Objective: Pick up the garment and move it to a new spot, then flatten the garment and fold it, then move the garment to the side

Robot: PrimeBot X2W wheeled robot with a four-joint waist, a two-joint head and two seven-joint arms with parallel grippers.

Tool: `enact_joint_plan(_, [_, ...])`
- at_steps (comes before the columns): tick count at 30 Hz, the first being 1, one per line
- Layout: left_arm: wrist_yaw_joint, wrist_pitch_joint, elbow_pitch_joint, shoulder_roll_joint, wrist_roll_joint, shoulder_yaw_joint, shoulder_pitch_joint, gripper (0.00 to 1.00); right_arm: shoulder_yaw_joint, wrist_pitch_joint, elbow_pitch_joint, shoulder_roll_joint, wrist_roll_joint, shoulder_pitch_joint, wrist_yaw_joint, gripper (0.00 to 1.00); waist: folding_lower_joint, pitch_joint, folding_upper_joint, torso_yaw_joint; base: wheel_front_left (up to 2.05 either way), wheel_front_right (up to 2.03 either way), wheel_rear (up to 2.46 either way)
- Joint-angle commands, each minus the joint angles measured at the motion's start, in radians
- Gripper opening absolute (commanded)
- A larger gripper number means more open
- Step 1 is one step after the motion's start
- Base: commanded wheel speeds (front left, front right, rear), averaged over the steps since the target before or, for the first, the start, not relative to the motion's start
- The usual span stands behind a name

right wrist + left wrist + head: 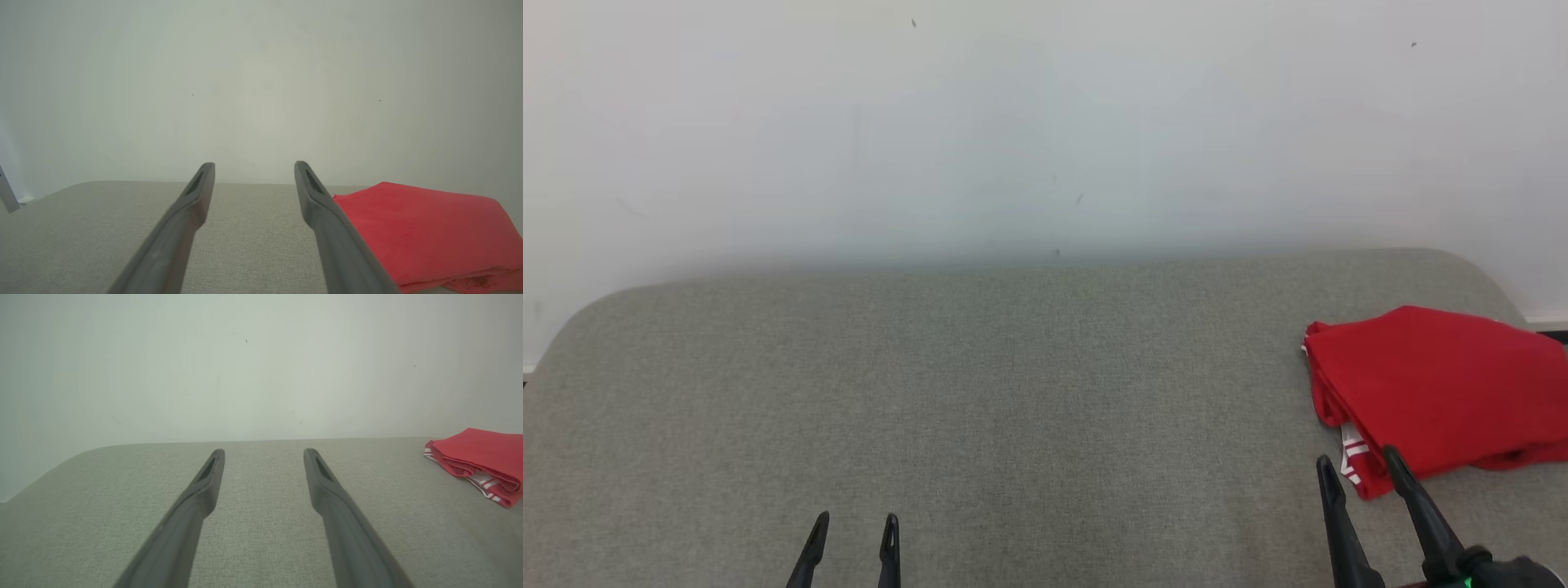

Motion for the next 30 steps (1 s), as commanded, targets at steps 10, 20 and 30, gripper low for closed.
enact_joint_plan(10, [-0.003,-0.003,-0.005,-0.002,0.024,0.009,0.053,1.00,-0.039,-0.001,-0.014,0.036,-0.026,0.095,0.001,1.00,0.0002,-0.039,0.0001,0.014,0.00,0.00,0.00])
enact_joint_plan(20, [0.001,-0.003,-0.011,-0.002,0.027,0.000,0.069,1.00,-0.045,-0.001,-0.007,0.049,-0.024,0.116,0.001,1.00,0.0002,-0.040,0.0001,0.020,0.00,0.00,0.00])
enact_joint_plan(30, [0.003,0.007,0.041,0.001,-0.005,-0.002,0.063,0.00,-0.031,0.006,0.053,0.049,-0.001,0.120,0.000,0.00,0.0002,-0.036,0.0001,0.019,0.00,0.00,0.00])
